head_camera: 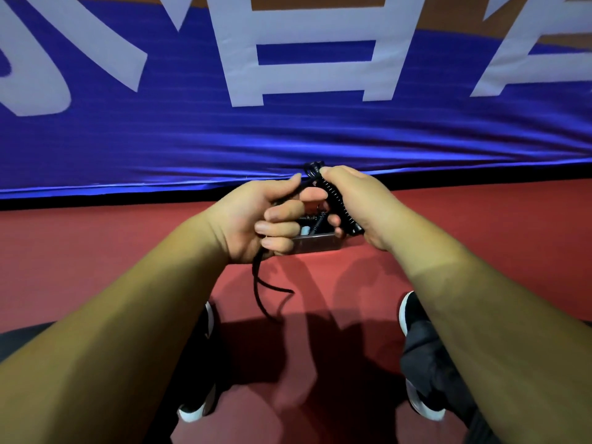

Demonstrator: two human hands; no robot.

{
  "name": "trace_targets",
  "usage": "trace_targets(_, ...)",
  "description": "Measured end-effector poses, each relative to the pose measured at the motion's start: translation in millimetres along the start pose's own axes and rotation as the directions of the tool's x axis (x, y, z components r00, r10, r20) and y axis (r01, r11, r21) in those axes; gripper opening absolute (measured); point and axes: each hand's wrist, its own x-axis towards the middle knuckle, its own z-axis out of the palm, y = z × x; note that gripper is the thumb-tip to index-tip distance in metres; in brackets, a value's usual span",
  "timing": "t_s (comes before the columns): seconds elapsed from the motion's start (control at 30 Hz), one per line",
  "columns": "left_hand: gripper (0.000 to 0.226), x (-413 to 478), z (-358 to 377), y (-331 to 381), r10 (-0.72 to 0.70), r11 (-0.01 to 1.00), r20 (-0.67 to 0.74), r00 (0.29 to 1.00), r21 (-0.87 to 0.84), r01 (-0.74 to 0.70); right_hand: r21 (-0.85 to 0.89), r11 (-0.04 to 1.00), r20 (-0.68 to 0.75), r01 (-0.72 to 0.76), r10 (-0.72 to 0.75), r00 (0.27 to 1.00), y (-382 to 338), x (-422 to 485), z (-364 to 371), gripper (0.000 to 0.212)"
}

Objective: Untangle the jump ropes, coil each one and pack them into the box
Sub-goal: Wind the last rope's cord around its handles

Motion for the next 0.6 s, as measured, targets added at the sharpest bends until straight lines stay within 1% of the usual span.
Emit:
trace_targets(0.07, 0.031, 2, 4, -3, 0.054, 0.995, -0.075, 0.996, 0.085, -0.048, -0.010, 1.000, 0.001, 0.020, -0.020, 1.000, -4, -2, -2, 0.022)
trace_targets(0.2, 0.016, 9, 1, -11, 0.149, 0.974, -0.168, 0.974, 0.195, -0.115, -0.051, 0.998, 0.025, 0.033, -0.032, 0.999, -10, -6, -3, 0.023)
trace_targets(0.3, 0.018, 15, -2, -13, 0.237, 0.932, -0.288, 0.928, 0.337, -0.133, -0.053, 0.999, -0.004, 0.007, -0.007, 1.000, -12, -7, -5, 0.025)
trace_targets(0.33, 0.017, 16, -3, -13, 0.268, 0.916, -0.317, 0.910, 0.377, -0.138, -0.070, 0.998, 0.008, 0.006, -0.006, 1.000, -11, -8, -5, 0.028)
trace_targets(0.4, 0.016, 15, -5, -13, 0.319, 0.881, -0.328, 0.889, 0.448, -0.151, -0.119, 0.993, 0.062, 0.023, -0.015, 0.998, -8, -9, -6, 0.033)
trace_targets(0.47, 0.015, 11, -3, -11, 0.343, 0.819, -0.332, 0.879, 0.564, -0.107, -0.123, 0.992, 0.111, 0.006, 0.008, 0.994, -4, -10, -5, 0.033)
trace_targets(0.53, 0.014, 9, -5, -12, 0.329, 0.741, -0.378, 0.865, 0.671, 0.011, -0.110, 0.993, 0.165, -0.045, 0.063, 0.984, -1, -13, -2, 0.033)
trace_targets(0.6, 0.018, 10, -8, -15, 0.330, 0.655, -0.404, 0.853, 0.749, 0.102, -0.126, 0.987, 0.228, -0.098, 0.125, 0.966, 0, -15, 1, 0.038)
